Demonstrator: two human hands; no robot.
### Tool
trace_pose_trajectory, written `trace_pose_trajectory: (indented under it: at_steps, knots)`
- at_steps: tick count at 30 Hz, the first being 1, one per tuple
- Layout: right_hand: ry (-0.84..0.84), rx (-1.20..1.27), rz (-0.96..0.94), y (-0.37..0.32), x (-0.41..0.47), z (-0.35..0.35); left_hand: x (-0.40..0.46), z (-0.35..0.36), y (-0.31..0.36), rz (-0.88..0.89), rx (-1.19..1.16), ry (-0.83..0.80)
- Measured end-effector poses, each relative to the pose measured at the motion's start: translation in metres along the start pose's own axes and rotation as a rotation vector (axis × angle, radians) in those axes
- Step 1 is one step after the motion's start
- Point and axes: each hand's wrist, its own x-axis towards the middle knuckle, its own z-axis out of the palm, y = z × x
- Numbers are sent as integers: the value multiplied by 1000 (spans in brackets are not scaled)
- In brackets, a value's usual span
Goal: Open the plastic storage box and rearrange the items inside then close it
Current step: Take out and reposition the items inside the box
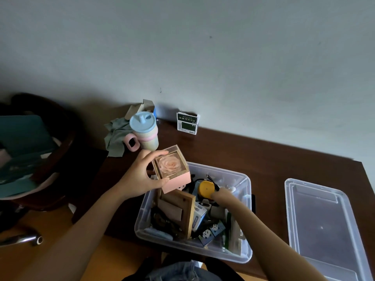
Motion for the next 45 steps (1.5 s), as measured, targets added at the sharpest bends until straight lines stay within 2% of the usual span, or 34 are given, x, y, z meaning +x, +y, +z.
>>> trace_pose_trajectory:
  at_steps: [4, 7, 10, 14, 17, 19, 22, 24, 25, 27, 30, 33, 35, 37, 39, 41, 45]
  knots:
    - [52, 158, -55, 0, 0, -3, -1, 14, -2, -41, -28, -41]
    - [4, 135, -69, -1, -6, -9, 1, 21, -9, -95, 29, -65]
    - [1, -123, -118, 2, -16, -14, 1, 19, -11, -116, 93, -111]
    - [168, -612, -122, 5, -46, -30, 5, 13, -11, -78, 239, -124]
    - [234, -838, -96, 3, -66, -33, 14, 13, 1, -79, 265, -100]
    - [218, -926, -87, 1, -71, -30, 22, 17, 14, -14, 298, -33]
    - [199, -994, -99, -2, -70, -24, 35, 30, 38, 227, 334, 69]
    - [207, -1000, -105, -2, -70, -21, 42, 43, 55, 337, 304, 51]
    - [210, -980, -106, 0, -71, -20, 45, 52, 64, 354, 272, -8]
    - [210, -916, -108, 1, -74, -18, 48, 70, 72, 280, 267, -214]
    - [238, -731, -87, 5, -83, -22, 58, 103, 72, 87, 495, -627]
    - [347, -569, -72, 10, -93, -39, 65, 134, 65, -97, 649, -858]
    - [436, -464, -86, 14, -99, -51, 68, 147, 63, -167, 691, -891]
    - [525, -336, -133, 18, -102, -60, 71, 155, 59, -133, 725, -870]
    - [602, -225, -186, 20, -101, -65, 73, 162, 57, -124, 746, -960]
    - [634, -119, -242, 23, -99, -64, 75, 169, 53, -122, 787, -1009]
    - [661, 161, -295, 25, -91, -57, 75, 176, 47, -102, 823, -957]
